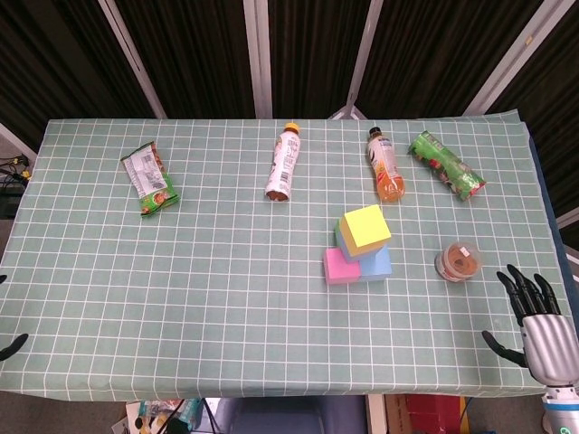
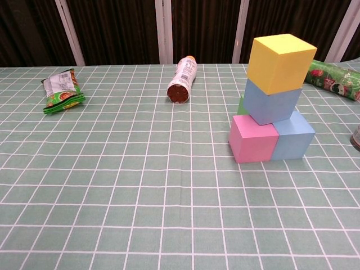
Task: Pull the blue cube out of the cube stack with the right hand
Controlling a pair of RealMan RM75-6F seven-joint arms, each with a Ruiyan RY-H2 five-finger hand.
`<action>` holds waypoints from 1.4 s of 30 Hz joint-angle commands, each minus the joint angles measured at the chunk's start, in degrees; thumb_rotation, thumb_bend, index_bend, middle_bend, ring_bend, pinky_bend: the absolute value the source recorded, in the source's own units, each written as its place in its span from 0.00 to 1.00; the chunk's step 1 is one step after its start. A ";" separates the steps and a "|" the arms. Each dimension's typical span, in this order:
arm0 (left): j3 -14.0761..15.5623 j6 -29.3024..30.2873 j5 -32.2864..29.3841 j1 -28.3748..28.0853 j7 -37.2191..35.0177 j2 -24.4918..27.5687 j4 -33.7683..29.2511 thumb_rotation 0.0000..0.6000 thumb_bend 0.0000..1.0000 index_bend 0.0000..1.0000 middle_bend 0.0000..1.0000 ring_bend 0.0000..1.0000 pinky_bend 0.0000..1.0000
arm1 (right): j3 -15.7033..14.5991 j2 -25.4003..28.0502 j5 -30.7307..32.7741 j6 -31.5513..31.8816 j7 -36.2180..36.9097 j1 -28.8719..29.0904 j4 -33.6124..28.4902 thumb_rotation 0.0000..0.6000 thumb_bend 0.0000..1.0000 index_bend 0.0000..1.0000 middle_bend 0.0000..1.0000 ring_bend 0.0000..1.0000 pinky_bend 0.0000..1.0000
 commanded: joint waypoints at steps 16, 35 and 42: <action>-0.09 -0.40 -0.74 -0.01 0.52 -0.14 -0.35 1.00 0.15 0.18 0.02 0.00 0.00 | 0.56 0.72 0.64 -9.44 8.57 6.26 -2.84 1.00 0.23 0.06 0.03 0.13 0.00; -0.86 -0.48 -2.01 -0.13 0.28 -0.08 -0.26 1.00 0.15 0.18 0.02 0.00 0.00 | 8.08 -4.57 16.60 -24.50 -1.46 17.14 -10.89 1.00 0.23 0.06 0.03 0.13 0.00; -1.12 -0.42 -2.31 -0.16 -0.15 -0.09 -0.09 1.00 0.15 0.18 0.02 0.00 0.00 | 9.41 -8.96 21.69 -27.07 -6.70 20.09 -10.96 1.00 0.23 0.06 0.03 0.13 0.00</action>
